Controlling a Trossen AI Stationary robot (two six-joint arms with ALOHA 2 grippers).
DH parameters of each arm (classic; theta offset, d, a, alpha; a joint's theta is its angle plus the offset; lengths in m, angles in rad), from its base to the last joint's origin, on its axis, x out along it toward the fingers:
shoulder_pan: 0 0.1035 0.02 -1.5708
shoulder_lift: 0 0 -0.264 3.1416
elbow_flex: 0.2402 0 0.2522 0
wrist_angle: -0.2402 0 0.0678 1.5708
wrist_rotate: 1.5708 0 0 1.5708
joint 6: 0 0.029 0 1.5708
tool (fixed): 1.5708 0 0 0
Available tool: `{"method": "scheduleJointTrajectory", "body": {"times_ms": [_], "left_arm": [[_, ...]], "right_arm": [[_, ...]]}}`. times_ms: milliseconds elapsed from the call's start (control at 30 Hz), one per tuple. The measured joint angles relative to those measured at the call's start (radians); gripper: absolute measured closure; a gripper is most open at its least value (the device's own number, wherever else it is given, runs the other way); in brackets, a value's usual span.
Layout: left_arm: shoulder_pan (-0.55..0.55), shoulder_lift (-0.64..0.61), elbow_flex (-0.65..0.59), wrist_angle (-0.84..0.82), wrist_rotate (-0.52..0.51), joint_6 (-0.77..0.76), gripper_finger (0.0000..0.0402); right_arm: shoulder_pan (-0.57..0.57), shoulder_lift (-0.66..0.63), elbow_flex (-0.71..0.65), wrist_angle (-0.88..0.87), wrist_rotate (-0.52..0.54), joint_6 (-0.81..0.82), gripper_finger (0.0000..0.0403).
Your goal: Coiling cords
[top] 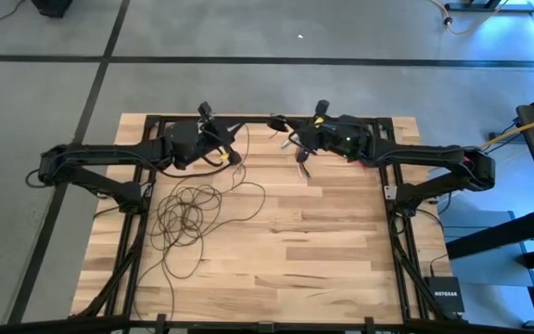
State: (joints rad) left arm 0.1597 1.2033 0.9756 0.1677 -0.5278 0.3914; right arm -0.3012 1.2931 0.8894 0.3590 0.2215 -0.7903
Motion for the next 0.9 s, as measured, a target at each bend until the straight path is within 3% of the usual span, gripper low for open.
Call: {"method": "scheduleJointTrajectory", "body": {"times_ms": [167,333,900], "left_arm": [[-0.012,0.002,0.0,0.012,0.134,-0.066,0.0393],[-0.012,0.047,0.0,0.062,0.204,-0.102,0.0398],[-0.012,0.372,0.0,0.428,0.212,-0.047,0.0395]], "right_arm": [[0.0,0.056,0.0,0.089,0.014,-0.007,0.0393],[0.0,0.101,0.0,0.154,0.01,-0.008,0.0393],[0.0,0.119,0.0,0.224,-0.006,0.027,0.0393]]}}
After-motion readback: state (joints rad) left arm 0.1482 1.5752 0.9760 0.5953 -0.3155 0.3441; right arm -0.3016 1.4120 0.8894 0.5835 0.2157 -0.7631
